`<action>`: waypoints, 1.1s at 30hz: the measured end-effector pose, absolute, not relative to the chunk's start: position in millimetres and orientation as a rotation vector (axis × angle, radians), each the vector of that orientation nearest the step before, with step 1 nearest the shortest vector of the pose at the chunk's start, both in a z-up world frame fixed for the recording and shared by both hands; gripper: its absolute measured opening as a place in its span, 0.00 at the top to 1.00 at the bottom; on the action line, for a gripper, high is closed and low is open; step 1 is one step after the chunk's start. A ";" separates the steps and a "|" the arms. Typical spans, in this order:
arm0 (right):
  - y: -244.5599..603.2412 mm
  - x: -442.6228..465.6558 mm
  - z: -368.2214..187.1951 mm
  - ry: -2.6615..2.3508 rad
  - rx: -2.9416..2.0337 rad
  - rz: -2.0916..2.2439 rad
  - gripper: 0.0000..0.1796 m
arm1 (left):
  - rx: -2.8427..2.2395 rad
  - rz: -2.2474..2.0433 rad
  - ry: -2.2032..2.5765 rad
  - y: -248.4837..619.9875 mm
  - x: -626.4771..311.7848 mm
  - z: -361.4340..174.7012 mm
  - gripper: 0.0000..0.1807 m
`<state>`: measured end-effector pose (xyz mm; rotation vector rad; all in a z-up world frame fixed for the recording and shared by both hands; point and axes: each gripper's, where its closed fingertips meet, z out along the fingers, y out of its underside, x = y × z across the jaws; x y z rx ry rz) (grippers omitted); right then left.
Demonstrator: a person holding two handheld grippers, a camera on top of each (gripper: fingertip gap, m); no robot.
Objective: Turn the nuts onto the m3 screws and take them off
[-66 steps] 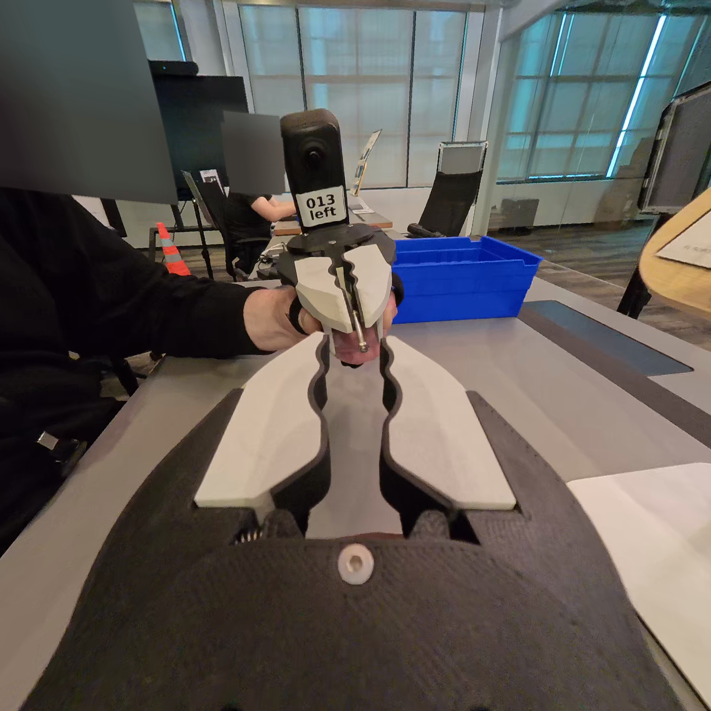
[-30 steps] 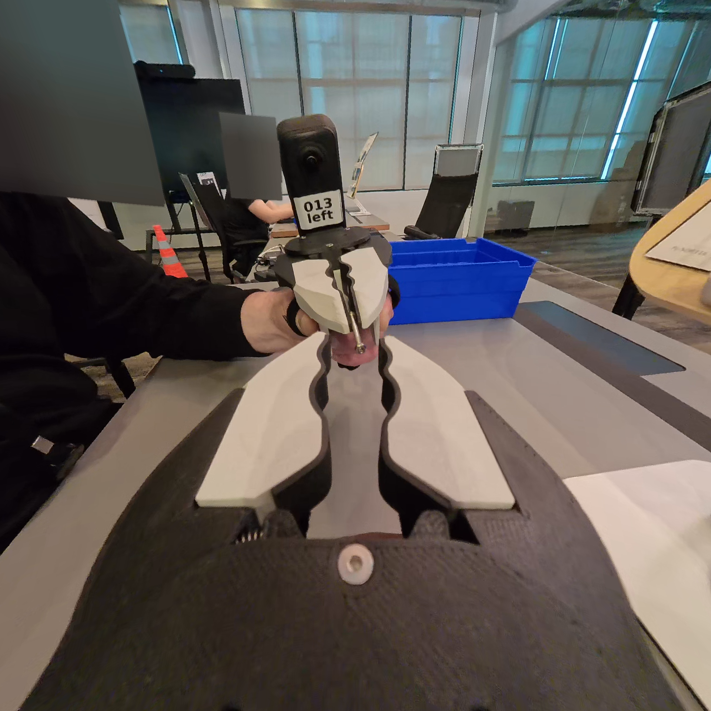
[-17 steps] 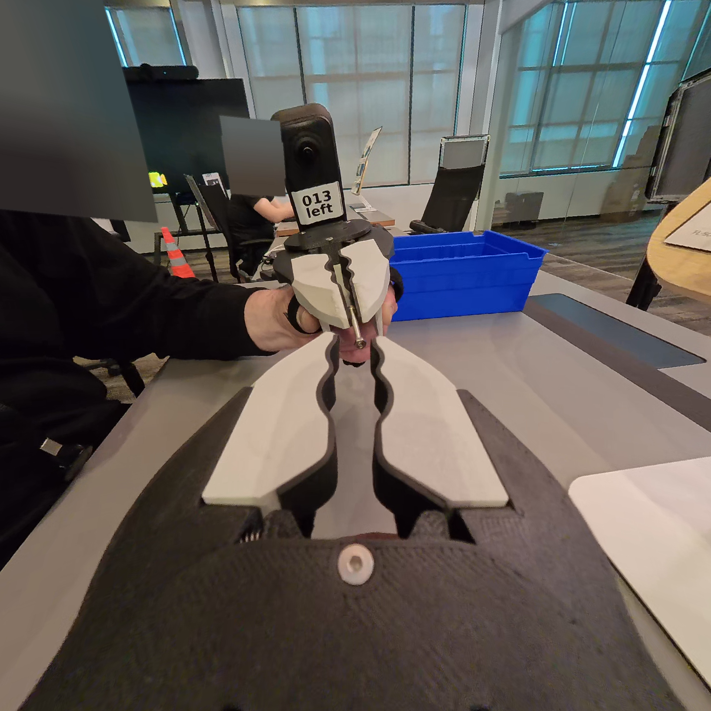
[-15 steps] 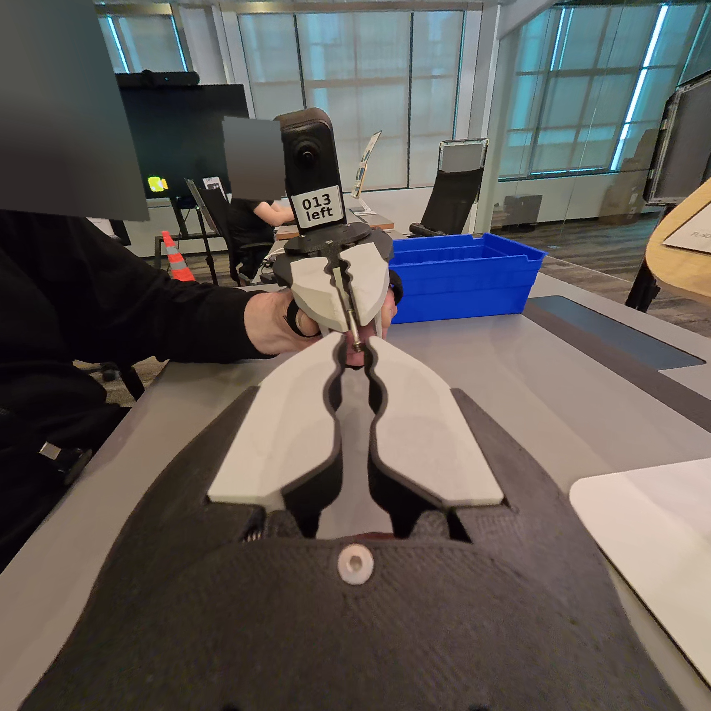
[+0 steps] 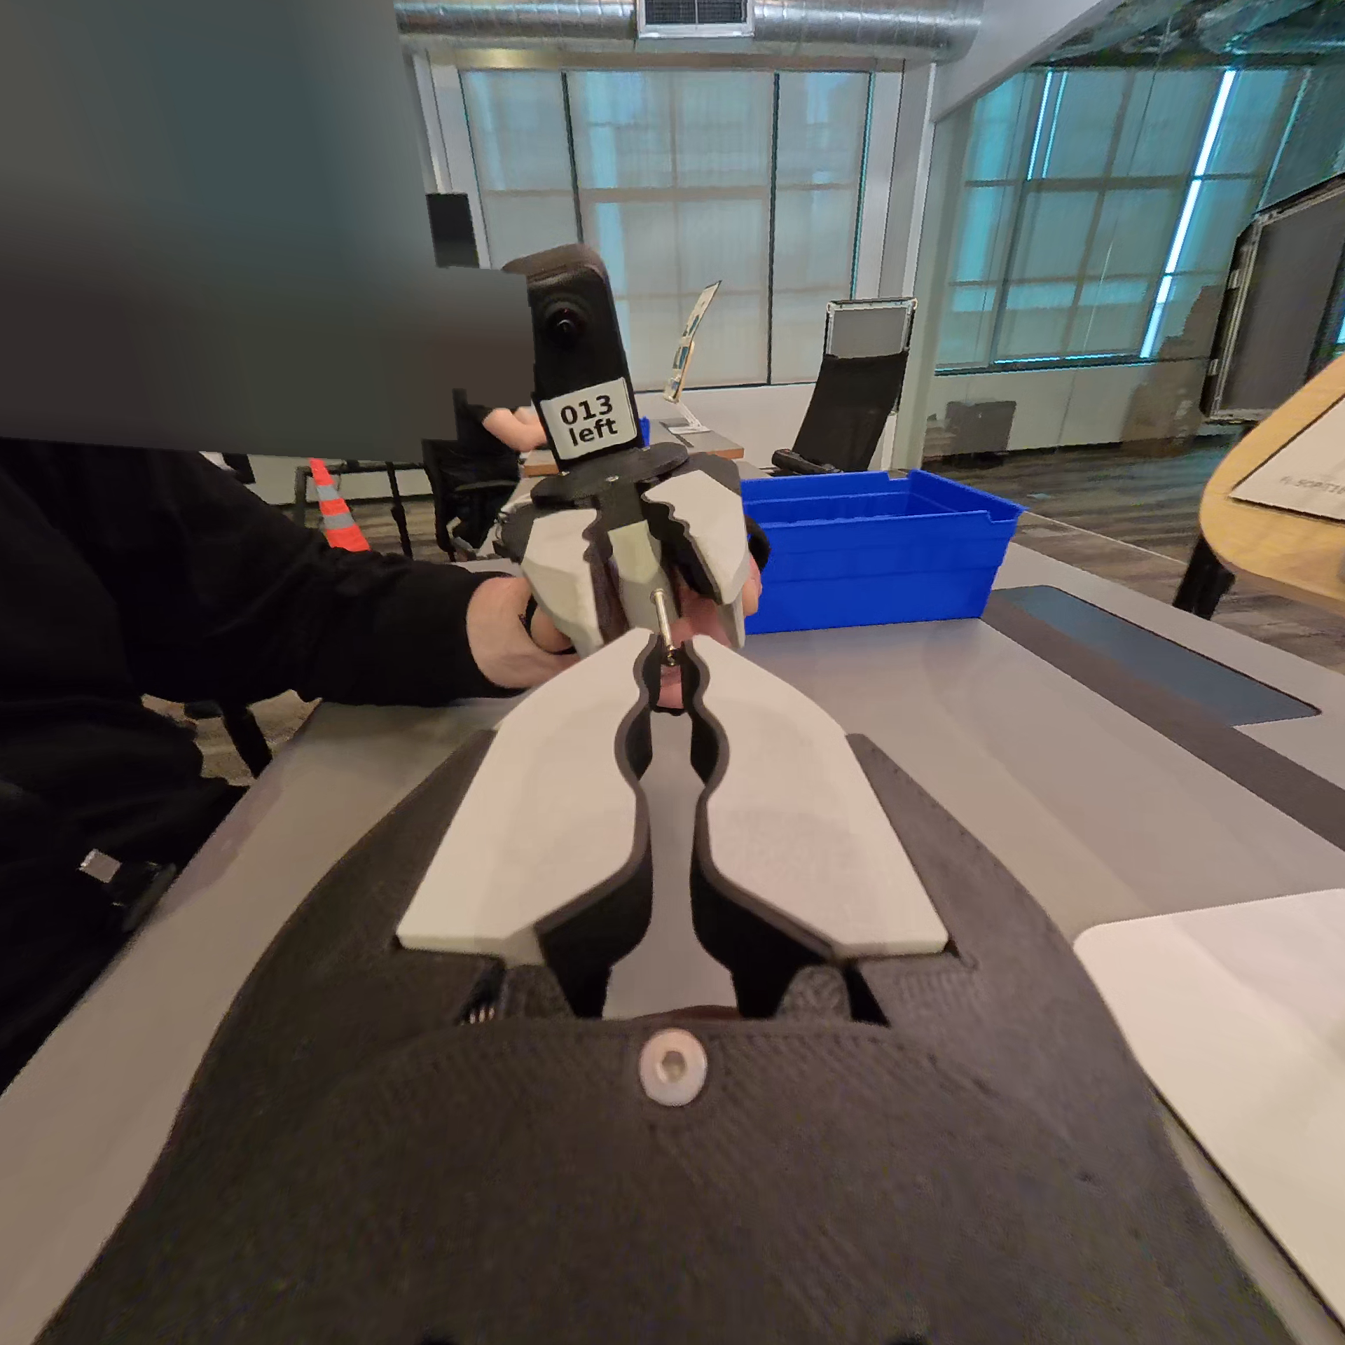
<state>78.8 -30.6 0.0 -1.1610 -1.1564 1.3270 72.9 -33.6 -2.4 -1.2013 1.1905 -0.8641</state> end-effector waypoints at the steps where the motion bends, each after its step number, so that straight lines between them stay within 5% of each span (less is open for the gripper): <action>1: -31.6 79.0 0.9 -1.152 -1.160 1.351 0.98 | -1.192 -0.845 1.205 -35.2 74.2 -2.7 0.81; 8: -38.0 78.0 2.9 -1.144 -1.153 1.457 0.98 | -1.150 -0.773 1.248 -39.6 75.4 -1.3 0.98; 18: -39.2 76.6 5.8 -1.185 -1.091 1.237 0.98 | -1.268 -1.126 1.147 -38.7 73.7 0.2 0.98; 26: -43.4 78.7 -5.1 -1.405 -0.906 0.536 0.97 | -1.369 -1.687 0.981 -45.0 76.5 -7.5 0.99; 33: -41.9 84.4 -5.9 -1.381 -0.954 0.634 0.97 | -1.323 -1.655 1.005 -45.7 82.3 -6.1 0.93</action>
